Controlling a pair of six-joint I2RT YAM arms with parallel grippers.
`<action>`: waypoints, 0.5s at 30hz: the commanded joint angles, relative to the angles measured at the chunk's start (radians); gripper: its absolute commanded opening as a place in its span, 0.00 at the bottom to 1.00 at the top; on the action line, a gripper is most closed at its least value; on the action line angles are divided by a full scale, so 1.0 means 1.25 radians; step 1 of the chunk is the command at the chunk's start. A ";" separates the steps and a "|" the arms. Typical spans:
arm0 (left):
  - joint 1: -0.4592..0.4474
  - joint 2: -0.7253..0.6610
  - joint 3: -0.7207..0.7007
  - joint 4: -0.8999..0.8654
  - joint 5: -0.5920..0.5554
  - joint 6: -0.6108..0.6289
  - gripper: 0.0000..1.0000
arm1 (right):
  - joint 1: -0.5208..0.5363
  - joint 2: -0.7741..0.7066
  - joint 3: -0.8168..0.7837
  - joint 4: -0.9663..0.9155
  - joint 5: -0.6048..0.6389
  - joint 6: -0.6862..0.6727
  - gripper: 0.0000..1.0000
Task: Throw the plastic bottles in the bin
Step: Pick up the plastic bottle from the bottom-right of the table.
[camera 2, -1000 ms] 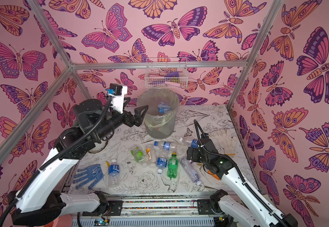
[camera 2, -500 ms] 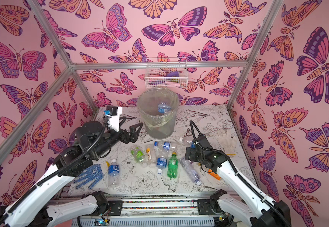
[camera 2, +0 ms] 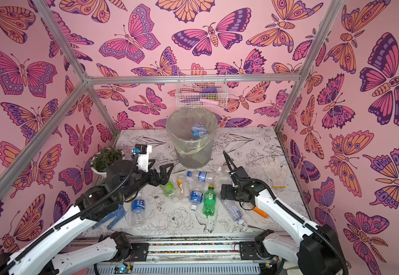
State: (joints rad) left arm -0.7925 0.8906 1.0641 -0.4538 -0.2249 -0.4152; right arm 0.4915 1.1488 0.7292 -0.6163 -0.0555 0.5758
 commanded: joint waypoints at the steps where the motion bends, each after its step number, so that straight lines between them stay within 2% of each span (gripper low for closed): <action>1: -0.003 -0.029 -0.035 -0.027 0.007 -0.045 0.99 | 0.001 0.021 -0.011 0.024 -0.037 -0.009 0.89; 9: -0.003 -0.058 -0.068 -0.052 0.001 -0.069 0.99 | 0.072 0.106 -0.001 0.009 0.037 -0.019 0.86; 15: -0.003 -0.067 -0.076 -0.068 -0.003 -0.074 0.99 | 0.105 0.178 0.003 0.006 0.053 -0.017 0.82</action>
State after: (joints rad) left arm -0.7925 0.8207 0.9913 -0.5087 -0.2253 -0.4927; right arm 0.6025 1.3464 0.7223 -0.5930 -0.0257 0.5674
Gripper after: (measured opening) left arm 0.986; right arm 0.826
